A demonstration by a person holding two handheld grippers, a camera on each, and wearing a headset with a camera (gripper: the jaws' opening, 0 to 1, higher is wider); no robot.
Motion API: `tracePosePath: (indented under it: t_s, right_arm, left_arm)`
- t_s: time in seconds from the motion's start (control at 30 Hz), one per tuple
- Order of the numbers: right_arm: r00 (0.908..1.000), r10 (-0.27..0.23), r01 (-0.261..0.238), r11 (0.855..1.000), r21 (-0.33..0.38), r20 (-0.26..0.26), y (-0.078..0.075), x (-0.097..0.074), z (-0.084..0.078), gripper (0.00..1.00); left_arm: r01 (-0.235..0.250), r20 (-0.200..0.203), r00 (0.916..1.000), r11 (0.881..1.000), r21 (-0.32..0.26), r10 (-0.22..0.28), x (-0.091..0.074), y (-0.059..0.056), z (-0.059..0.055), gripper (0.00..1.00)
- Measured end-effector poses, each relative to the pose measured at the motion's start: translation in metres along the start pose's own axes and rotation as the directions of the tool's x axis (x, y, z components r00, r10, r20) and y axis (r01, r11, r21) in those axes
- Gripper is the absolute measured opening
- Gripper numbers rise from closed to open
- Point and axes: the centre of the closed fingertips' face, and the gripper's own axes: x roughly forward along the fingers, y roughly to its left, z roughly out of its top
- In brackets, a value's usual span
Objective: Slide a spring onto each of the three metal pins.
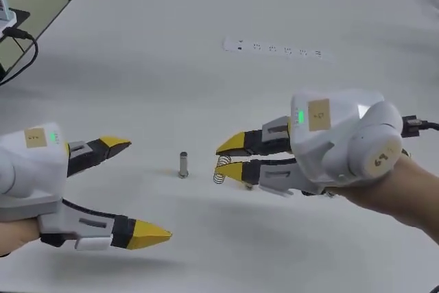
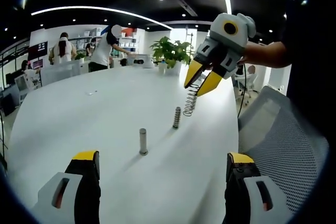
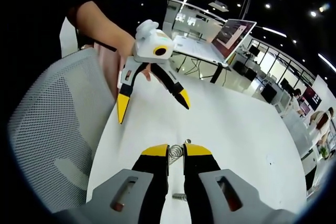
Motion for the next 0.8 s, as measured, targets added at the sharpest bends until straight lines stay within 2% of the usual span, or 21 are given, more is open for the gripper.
tracePosePath:
  t_s: [0.23, 0.47, 0.8]
  right_arm:
    - [1.0000, 0.008, -0.008, 1.000, -0.014, 0.005, -0.011, 0.010, 0.006, 0.07]
    - [0.9998, 0.003, -0.003, 1.000, 0.031, 0.019, -0.024, 0.023, 0.009, 0.07]
    - [0.9997, 0.006, -0.007, 0.999, 0.046, 0.025, -0.040, 0.040, 0.014, 0.07]
  left_arm:
    - [-0.017, 0.002, 0.9999, 1.000, -0.007, 0.017, -0.002, 0.004, -0.001, 0.98]
    - [-0.021, 0.007, 0.9997, 1.000, -0.011, 0.022, -0.003, 0.005, -0.001, 0.98]
    - [-0.029, 0.006, 0.9996, 0.999, -0.017, 0.029, -0.002, 0.005, -0.003, 0.98]
